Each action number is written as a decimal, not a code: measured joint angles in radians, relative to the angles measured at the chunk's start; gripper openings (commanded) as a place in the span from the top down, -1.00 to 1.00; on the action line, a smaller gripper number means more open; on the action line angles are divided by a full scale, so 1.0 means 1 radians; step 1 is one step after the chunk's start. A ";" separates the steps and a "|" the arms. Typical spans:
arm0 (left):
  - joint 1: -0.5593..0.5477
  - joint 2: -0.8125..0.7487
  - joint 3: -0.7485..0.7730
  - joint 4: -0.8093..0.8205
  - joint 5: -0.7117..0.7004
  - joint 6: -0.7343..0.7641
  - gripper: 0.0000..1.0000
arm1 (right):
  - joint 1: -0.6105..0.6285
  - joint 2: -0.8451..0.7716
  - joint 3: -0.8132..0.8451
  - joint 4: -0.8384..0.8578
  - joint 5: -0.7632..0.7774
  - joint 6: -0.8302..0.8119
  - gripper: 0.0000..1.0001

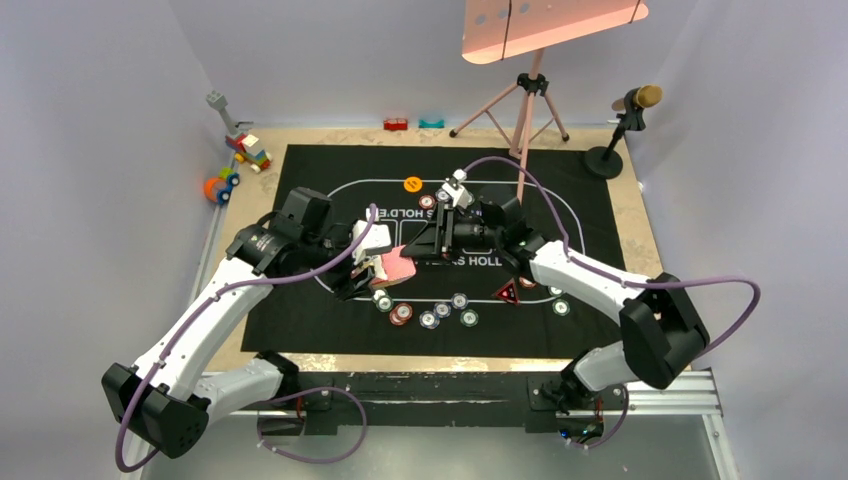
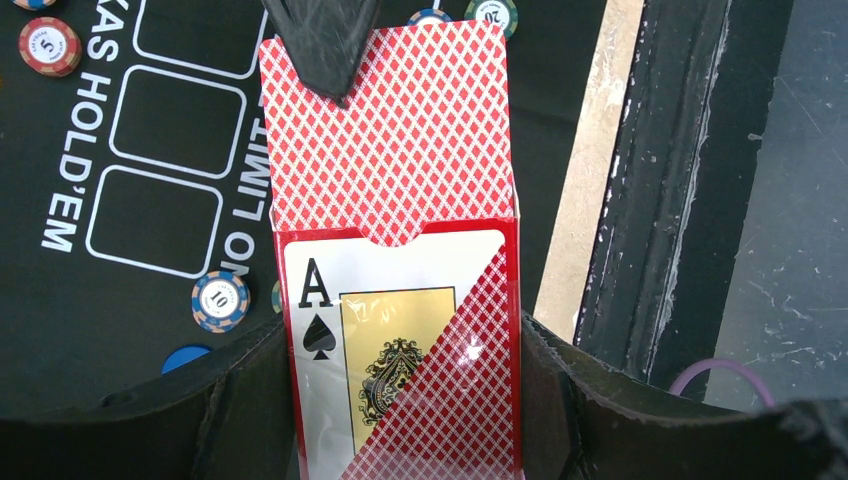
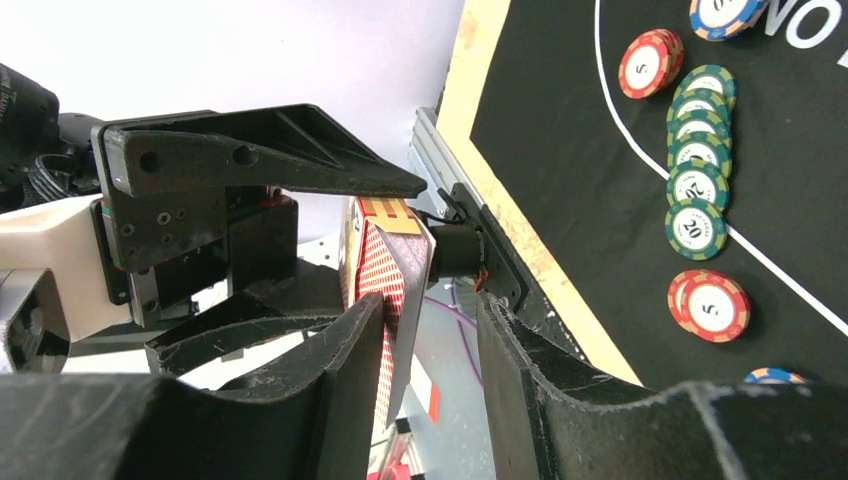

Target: Distribute texas hold em gaming equipment

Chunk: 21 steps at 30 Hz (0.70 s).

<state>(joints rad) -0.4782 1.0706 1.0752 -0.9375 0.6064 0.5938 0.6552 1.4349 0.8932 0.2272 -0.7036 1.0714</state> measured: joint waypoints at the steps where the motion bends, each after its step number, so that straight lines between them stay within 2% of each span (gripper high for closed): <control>1: 0.000 0.000 0.000 0.000 0.001 0.000 0.09 | -0.005 -0.005 -0.003 -0.002 0.000 0.000 0.16; 4: 0.000 0.000 0.000 0.000 0.004 -0.007 0.09 | -0.019 -0.018 -0.014 -0.006 -0.001 -0.003 0.14; 8: 0.000 0.000 0.000 0.000 0.007 -0.007 0.09 | -0.028 -0.023 -0.019 -0.014 -0.003 -0.008 -0.22; 12: 0.000 0.000 0.000 0.000 0.009 -0.007 0.09 | -0.026 -0.035 -0.018 -0.034 0.001 -0.023 -0.39; 21: 0.000 0.000 0.000 0.000 0.009 -0.008 0.10 | 0.079 0.019 0.097 -0.101 0.005 -0.088 -0.38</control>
<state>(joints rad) -0.4782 1.0706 1.0752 -0.9371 0.6151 0.5861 0.7345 1.4536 0.9897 0.1257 -0.6991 0.9833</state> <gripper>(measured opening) 0.710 0.706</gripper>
